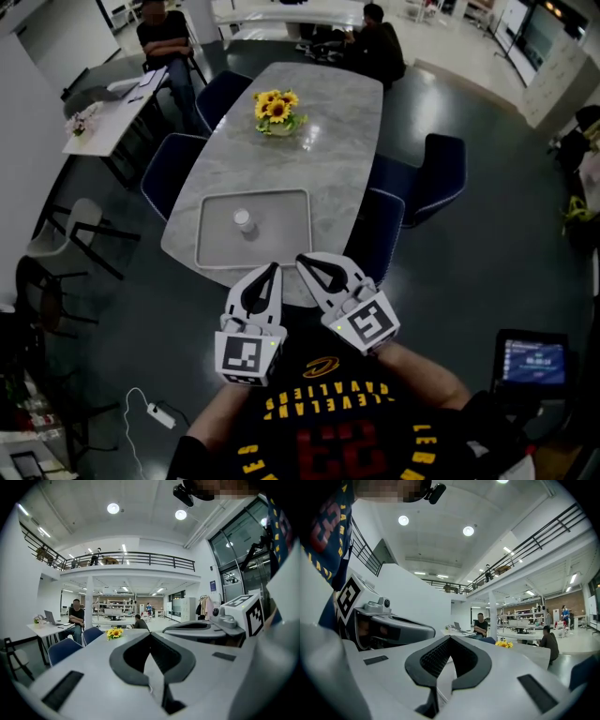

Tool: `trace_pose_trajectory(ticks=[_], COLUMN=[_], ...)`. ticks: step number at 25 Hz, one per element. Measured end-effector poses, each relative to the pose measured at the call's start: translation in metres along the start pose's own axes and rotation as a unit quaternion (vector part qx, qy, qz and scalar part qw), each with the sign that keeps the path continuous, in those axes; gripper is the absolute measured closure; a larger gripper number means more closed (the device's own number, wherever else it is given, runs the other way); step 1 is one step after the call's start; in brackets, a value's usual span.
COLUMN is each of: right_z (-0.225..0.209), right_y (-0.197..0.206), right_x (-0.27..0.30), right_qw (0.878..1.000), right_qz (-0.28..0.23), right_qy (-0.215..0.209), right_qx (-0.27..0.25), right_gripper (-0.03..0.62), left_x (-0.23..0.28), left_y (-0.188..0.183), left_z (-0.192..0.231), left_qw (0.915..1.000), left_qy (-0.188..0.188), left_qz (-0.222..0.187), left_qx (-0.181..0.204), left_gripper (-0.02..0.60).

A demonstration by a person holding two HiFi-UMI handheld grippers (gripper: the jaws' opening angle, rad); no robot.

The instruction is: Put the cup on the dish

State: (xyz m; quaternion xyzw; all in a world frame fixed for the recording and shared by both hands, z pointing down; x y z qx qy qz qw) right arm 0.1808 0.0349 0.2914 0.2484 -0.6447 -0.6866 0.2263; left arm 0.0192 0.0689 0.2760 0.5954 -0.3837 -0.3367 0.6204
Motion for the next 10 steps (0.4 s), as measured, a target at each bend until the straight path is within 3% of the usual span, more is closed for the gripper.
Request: trace_pose_trajectory(ticks=[10], right_z=[-0.005], right_y=[0.0], right_x=[-0.009], right_qw=[1.0], right_qz=[-0.007], right_qy=[0.004], right_qx=[0.002], right_gripper=[0.588], left_x=[0.004], left_y=[-0.001], left_z=[-0.012], left_qw=[1.0], left_qy=[0.002], left_qz=[0.005], left_qx=[-0.004], left_gripper=[0.581])
Point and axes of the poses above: the fingertips, and each gripper's own axes: x forward along the fingers, z to its left, y out of its underside, the point moved 10 cm from there along -x, backward along the fingers, and after that the axes turned 4 degrees about -z, right-handed, at the moved point
